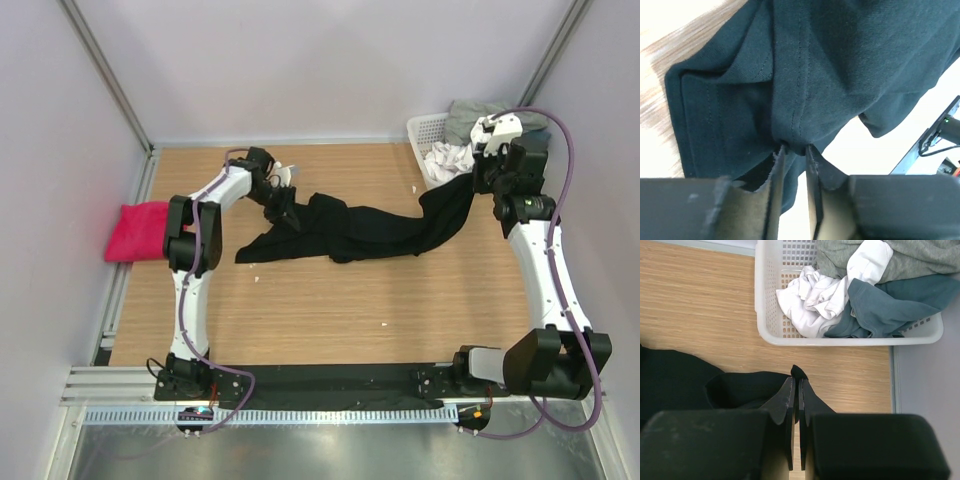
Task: Fold and stack the t-shirts
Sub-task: Flatten the tshirt out
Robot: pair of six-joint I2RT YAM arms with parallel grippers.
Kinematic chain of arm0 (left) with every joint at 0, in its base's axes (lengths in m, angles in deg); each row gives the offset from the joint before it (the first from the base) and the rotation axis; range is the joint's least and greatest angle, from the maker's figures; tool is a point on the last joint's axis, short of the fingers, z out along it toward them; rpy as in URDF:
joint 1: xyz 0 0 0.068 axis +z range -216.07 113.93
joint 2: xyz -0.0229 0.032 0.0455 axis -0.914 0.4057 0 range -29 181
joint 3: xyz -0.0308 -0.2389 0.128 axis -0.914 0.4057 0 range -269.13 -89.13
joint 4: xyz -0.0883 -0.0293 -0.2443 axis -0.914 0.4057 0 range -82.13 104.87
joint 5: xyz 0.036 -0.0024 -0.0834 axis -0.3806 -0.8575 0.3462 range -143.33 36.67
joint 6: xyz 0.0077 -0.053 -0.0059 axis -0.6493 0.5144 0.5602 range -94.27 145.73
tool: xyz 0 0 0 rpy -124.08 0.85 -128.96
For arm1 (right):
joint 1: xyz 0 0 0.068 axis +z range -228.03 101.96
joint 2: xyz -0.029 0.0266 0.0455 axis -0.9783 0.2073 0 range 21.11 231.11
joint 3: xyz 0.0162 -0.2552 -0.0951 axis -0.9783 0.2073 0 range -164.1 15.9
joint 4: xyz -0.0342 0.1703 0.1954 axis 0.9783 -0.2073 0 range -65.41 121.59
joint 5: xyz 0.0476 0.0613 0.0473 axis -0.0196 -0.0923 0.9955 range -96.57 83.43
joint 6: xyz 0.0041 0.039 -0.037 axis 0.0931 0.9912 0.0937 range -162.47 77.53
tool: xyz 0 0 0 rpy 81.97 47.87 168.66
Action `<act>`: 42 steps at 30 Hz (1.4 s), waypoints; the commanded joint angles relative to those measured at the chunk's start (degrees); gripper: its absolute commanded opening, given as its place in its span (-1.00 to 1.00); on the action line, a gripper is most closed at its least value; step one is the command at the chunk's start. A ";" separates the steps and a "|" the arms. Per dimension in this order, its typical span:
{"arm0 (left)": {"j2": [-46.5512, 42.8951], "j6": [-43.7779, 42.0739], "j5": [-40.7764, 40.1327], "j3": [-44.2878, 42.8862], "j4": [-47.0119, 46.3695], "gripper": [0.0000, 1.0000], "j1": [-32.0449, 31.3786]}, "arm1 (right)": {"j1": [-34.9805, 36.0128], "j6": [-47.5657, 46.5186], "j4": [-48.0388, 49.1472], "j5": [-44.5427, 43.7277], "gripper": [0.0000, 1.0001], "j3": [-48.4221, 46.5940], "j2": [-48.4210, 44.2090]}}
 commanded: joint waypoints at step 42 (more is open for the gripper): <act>-41.54 -17.11 -26.40 -26.58 12.97 -1.00 -1.67 | -1.10 3.88 3.18 -0.27 -0.98 -27.12 -10.65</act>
